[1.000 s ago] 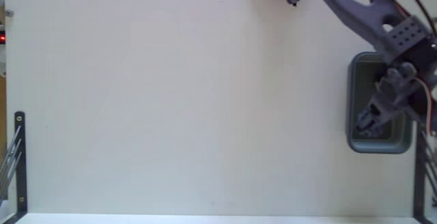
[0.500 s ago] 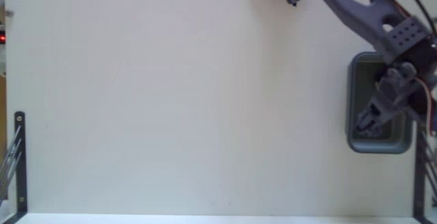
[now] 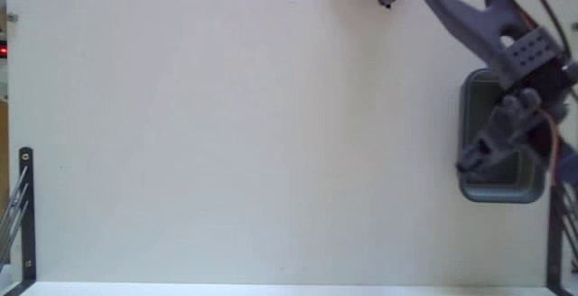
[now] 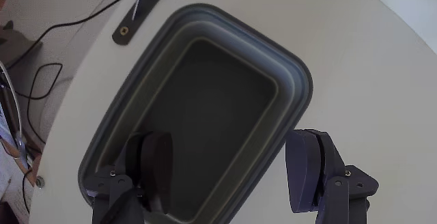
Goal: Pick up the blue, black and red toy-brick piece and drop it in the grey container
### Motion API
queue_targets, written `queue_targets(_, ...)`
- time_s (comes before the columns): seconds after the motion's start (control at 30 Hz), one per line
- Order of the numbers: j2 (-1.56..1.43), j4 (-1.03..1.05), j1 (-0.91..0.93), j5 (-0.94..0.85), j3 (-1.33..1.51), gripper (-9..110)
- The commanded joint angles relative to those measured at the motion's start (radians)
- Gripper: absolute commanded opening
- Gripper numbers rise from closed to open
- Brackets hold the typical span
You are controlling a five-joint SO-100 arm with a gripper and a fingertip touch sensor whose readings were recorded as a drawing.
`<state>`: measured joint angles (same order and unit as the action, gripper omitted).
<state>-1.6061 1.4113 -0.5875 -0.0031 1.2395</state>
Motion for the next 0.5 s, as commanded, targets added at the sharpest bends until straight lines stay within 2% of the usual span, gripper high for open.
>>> queue_targets(0.0,-0.131,0.015,0.020,0.003,0.022,110)
queue_targets(0.47,-0.298,0.016,0.148,0.003,0.188,110)
